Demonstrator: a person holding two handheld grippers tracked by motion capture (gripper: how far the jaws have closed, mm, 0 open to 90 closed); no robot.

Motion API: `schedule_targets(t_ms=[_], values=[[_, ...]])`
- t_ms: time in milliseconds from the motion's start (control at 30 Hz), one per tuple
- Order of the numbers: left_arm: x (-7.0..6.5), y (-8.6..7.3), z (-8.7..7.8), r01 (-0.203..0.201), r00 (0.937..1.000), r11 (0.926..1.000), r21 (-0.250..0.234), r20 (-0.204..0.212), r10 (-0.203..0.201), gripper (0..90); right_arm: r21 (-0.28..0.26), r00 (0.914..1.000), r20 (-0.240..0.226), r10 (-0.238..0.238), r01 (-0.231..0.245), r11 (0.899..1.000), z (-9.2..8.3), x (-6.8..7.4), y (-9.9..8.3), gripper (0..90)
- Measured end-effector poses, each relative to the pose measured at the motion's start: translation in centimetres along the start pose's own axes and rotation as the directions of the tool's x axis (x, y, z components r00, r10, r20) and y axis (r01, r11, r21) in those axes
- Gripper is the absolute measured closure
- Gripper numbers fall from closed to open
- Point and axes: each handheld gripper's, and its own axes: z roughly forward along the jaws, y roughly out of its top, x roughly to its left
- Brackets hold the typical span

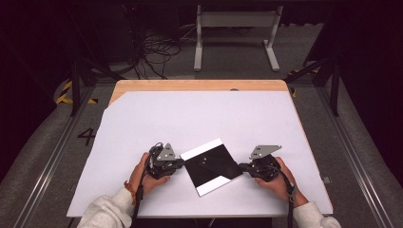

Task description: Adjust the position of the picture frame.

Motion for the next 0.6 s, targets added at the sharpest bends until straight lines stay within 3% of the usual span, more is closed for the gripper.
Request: schedule_targets(t_ms=[233,367,500,600], values=[[0.5,0.4,0.5,0.016,0.9994,0.9998,-0.016,-0.032,-0.016,77.1,-0.012,0.9998,-0.002,0.021,-0.021,1.000,-0.3,0.3,-0.5,90.0],[0.6,1.0,1.0,-0.017,0.9975,0.9998,-0.006,-0.068,0.016,78.8,-0.012,0.9986,0.001,0.053,-0.053,0.999,-0.4,0.6,-0.6,90.0],[1.4,1.4,1.6,0.016,0.9984,0.9997,-0.021,-0.053,-0.017,80.2,-0.020,0.9980,0.000,0.063,-0.063,0.998,-0.5,0.9,-0.9,90.0],[1.8,1.7,2.0,0.011,0.9982,0.9995,-0.030,-0.058,-0.013,80.3,-0.021,0.9973,0.002,0.073,-0.073,0.997,-0.6,1.3,-1.0,90.0]])
